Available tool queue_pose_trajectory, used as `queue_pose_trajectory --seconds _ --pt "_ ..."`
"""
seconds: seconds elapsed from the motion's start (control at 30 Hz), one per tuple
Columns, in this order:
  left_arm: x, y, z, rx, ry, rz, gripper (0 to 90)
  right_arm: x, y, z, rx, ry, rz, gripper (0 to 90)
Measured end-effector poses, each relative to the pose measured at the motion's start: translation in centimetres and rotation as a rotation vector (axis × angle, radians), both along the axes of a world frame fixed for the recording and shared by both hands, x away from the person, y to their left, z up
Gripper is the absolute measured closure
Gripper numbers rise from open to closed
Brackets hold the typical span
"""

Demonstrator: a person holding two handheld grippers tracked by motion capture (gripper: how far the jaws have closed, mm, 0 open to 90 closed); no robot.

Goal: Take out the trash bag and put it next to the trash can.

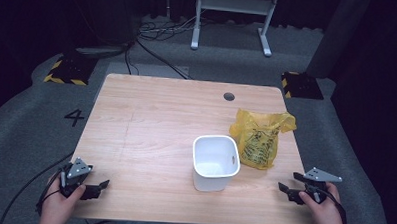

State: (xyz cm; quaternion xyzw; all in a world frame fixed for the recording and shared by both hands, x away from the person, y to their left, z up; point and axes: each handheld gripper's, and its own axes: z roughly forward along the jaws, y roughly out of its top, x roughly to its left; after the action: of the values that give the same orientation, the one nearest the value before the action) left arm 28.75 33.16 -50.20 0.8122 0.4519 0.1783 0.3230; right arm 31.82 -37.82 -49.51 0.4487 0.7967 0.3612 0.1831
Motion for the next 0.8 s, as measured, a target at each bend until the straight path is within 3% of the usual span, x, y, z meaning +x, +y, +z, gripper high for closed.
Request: queue_pose_trajectory --seconds 0.17,0.4,0.8 --pt "0.42 0.24 -0.42 -0.029 -0.025 0.003 15.6 0.53 0.27 -0.78 0.008 0.003 -0.021 18.7" --pt "0.46 0.28 -0.41 -0.03 -0.023 0.003 14.8 0.65 0.62 -0.94 -0.045 -0.008 0.006 16.6" --pt "0.55 0.23 -0.45 -0.028 -0.026 0.002 13.6 0.78 0.76 -0.98 -0.048 -0.005 0.007 14.3"
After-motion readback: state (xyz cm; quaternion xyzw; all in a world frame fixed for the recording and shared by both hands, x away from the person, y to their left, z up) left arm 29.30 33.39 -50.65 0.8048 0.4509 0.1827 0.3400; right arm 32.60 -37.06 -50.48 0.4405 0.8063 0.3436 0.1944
